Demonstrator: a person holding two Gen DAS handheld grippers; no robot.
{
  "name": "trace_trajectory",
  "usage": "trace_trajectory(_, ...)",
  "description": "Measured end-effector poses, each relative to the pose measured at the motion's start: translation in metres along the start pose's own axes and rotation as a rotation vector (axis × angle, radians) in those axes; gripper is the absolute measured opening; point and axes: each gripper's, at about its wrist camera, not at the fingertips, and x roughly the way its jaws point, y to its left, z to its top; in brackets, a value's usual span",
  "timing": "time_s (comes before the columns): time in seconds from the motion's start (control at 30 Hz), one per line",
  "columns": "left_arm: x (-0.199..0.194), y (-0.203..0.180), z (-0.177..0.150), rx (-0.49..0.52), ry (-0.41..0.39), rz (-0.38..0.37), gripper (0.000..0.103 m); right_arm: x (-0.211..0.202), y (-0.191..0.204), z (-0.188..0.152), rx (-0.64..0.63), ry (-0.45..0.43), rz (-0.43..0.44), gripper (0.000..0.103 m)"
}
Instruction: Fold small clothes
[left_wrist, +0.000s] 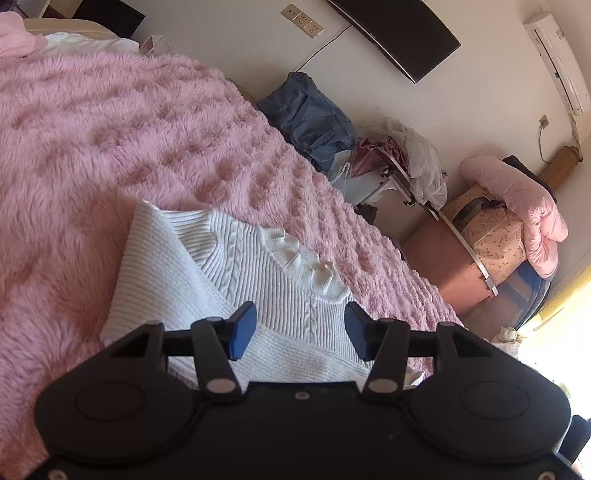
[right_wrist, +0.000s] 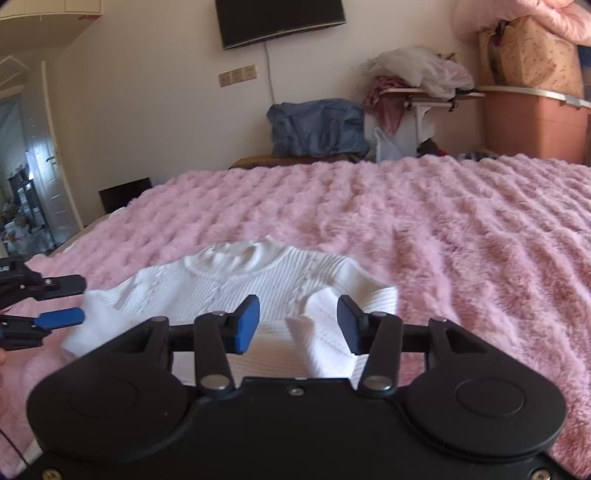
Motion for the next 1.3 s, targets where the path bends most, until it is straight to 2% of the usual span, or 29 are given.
trace_trajectory(0.13, 0.006, 0.002, -0.002, -0.010, 0.024, -0.001, 0.054, 0.010, -0.015, -0.008, 0.127, 0.013, -0.084, 0.043)
trace_trajectory(0.2, 0.007, 0.002, -0.004, -0.007, 0.032, -0.002, 0.054, 0.008, -0.017, -0.012, 0.139, -0.010, -0.084, 0.043)
trace_trajectory(0.3, 0.009, 0.005, -0.008, 0.000, 0.043, 0.003, 0.054, 0.002, 0.000, -0.017, 0.016, -0.010, -0.013, 0.043)
trace_trajectory(0.37, 0.012, 0.008, -0.008, -0.004, 0.046, 0.009, 0.054, 0.002, 0.017, -0.021, -0.115, -0.003, -0.040, 0.051)
trace_trajectory(0.47, 0.013, 0.013, -0.008, -0.014, 0.042, 0.022, 0.054, 0.012, 0.031, -0.025, -0.221, 0.012, -0.127, 0.051)
trace_trajectory(0.5, 0.014, 0.014, -0.008, -0.019, 0.044, 0.029, 0.055, 0.016, 0.030, -0.024, -0.218, 0.019, -0.172, 0.049)
trace_trajectory(0.53, 0.014, 0.016, -0.008, -0.021, 0.046, 0.032, 0.055, 0.020, 0.025, -0.021, -0.188, 0.043, -0.183, 0.024)
trace_trajectory(0.57, 0.014, 0.017, -0.008, -0.024, 0.047, 0.036, 0.055, 0.024, 0.018, -0.017, -0.136, 0.081, -0.178, 0.008)
trace_trajectory(0.67, 0.012, 0.021, -0.008, -0.034, 0.046, 0.045, 0.055, 0.027, -0.004, -0.010, 0.044, 0.130, -0.131, 0.008)
trace_trajectory(0.8, 0.009, 0.025, -0.007, -0.046, 0.026, 0.058, 0.055, 0.014, -0.008, 0.005, 0.190, 0.060, 0.029, 0.008)
trace_trajectory(0.9, 0.007, 0.029, -0.007, -0.055, 0.013, 0.087, 0.055, 0.005, -0.009, 0.019, 0.329, -0.034, 0.203, 0.008)
trace_trajectory(1.0, 0.008, 0.033, -0.008, -0.073, 0.014, 0.100, 0.055, 0.008, -0.021, 0.015, 0.460, -0.075, 0.274, 0.008)
trace_trajectory(1.07, 0.009, 0.032, -0.008, -0.069, 0.014, 0.102, 0.055, 0.025, -0.035, 0.002, 0.533, 0.003, 0.214, 0.008)
trace_trajectory(1.17, 0.010, 0.030, -0.009, -0.060, 0.015, 0.100, 0.055, 0.042, -0.050, -0.022, 0.501, 0.114, 0.025, 0.008)
trace_trajectory(1.23, 0.012, 0.031, -0.011, -0.061, 0.018, 0.101, 0.055, 0.036, -0.058, -0.033, 0.503, 0.114, 0.002, 0.008)
trace_trajectory(1.3, 0.014, 0.031, -0.012, -0.068, 0.025, 0.101, 0.055, 0.028, -0.054, -0.032, 0.438, 0.093, -0.040, 0.008)
